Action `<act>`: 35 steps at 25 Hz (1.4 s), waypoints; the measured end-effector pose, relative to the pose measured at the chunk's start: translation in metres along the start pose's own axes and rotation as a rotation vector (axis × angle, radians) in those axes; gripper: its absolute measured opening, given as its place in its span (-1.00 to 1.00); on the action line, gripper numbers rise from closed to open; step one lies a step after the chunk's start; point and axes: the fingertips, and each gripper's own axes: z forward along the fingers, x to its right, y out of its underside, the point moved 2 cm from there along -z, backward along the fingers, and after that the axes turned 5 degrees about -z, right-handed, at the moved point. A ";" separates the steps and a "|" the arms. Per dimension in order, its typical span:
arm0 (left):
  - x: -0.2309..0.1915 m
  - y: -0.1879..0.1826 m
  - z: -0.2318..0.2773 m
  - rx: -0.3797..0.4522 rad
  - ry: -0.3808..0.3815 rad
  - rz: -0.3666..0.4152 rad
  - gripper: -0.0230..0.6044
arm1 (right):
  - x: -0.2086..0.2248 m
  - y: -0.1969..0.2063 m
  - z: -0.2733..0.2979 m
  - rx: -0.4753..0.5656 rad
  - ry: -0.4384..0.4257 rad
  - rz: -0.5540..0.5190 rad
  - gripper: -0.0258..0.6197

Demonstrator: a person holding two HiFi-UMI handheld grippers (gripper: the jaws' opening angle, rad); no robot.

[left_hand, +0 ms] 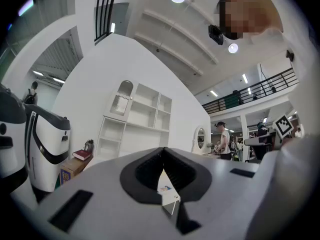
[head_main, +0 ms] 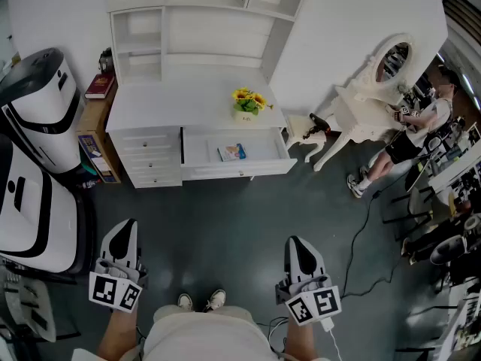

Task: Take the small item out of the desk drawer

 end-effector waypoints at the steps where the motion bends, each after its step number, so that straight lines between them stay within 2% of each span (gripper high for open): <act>1: 0.003 0.000 0.000 -0.002 -0.003 0.001 -0.88 | 0.002 0.000 -0.002 -0.002 -0.001 0.001 -0.89; 12: 0.018 -0.001 0.011 0.000 -0.006 0.017 -0.88 | 0.016 -0.001 -0.004 0.018 -0.026 0.027 -0.89; 15: 0.020 -0.004 0.013 0.023 -0.001 0.016 -0.88 | 0.020 -0.007 -0.003 0.065 -0.058 0.073 -0.89; 22: 0.019 -0.009 0.018 0.071 -0.041 0.031 -0.82 | 0.032 -0.011 0.003 0.089 -0.076 0.059 -0.89; 23: 0.019 -0.009 0.020 0.071 -0.051 0.033 -0.72 | 0.034 -0.011 0.003 0.089 -0.078 0.059 -0.89; 24: 0.020 -0.008 0.022 0.070 -0.060 0.035 -0.53 | 0.038 -0.011 0.004 0.091 -0.080 0.059 -0.89; 27: 0.021 -0.003 0.033 0.055 -0.087 0.038 0.34 | 0.049 -0.011 0.005 0.097 -0.083 0.059 -0.89; 28: 0.022 -0.001 0.037 0.048 -0.092 0.039 0.56 | 0.052 -0.012 0.006 0.100 -0.085 0.059 -0.89; 30: 0.027 0.002 0.043 0.031 -0.090 0.040 0.67 | 0.059 -0.013 0.008 0.102 -0.090 0.060 -0.89; 35: 0.038 0.012 0.049 -0.019 -0.097 0.041 0.76 | 0.070 -0.007 0.010 0.092 -0.117 0.075 -0.89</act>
